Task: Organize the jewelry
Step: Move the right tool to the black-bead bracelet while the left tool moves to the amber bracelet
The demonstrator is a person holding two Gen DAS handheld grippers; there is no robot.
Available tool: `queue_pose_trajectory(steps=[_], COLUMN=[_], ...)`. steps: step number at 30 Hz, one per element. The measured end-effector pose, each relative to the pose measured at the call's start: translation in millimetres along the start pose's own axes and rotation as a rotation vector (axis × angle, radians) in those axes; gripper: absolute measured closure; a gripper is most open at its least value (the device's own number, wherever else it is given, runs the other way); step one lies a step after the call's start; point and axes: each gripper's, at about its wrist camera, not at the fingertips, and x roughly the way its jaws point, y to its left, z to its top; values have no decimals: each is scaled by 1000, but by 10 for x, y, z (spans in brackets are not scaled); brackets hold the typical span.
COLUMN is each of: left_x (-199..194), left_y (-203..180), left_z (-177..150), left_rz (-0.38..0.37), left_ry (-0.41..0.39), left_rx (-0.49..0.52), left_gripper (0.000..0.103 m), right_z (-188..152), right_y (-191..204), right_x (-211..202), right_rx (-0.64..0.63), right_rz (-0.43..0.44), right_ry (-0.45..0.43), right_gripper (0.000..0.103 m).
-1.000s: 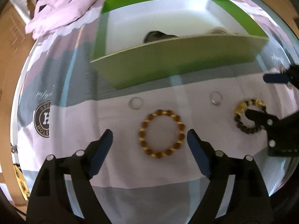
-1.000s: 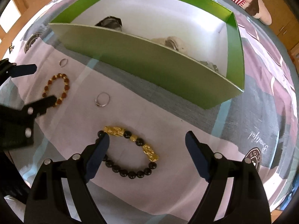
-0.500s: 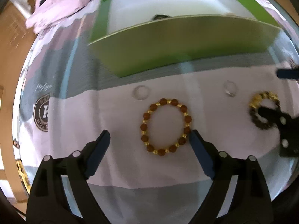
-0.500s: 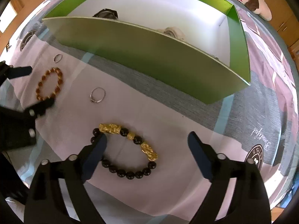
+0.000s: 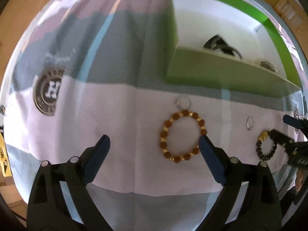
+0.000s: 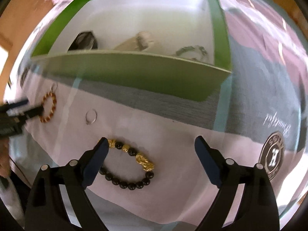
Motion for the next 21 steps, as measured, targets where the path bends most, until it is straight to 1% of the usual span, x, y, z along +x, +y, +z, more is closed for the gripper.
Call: queue_pose_trajectory(steps=[2,6,8,10,11,12,14,16,17,19,20,21], left_x=[50,108,126,179,217,218,225,240,249,233,204,160], left_y=[22,-5,-26,-81,-243,-288,-364,-471,-541,-683,-720,-737], left_z=[-18,-11,-11,27,-50,-74,-152,-218,-242,-284,-290,-286], left_rz=[-6,12,13,14,17,17,4,-6,4,32,36,35], left_ry=[22,34,36,37,35,34,35,48,46,27,13,-6], left_rx=[-11,-2,1,3,4,6,19,60,88,157,175,184], left_gripper=[9,9,9,8,8,7,6,6,6,6,6,6], right_z=[43,95,102,68,39,-57,-114,-137,-147,-117,-105,-119], right_y=[-117,-262,-288,-244,-186,-51,90,179,210,199,133,111], right_x=[-10,13,15,27,32,13,17,8,-10,-70,-123,-174], right_rx=[51,74,82,72,55,34,-17,-57,-75,-84,-83,-80], right_rz=[32,16,40,75,92,103,148,192,205,180,161,140], right_ry=[1,16,29,63,75,80,94,103,101,72,54,33], right_gripper=[12,12,12,12,12,12,12,12,12,12,12,14])
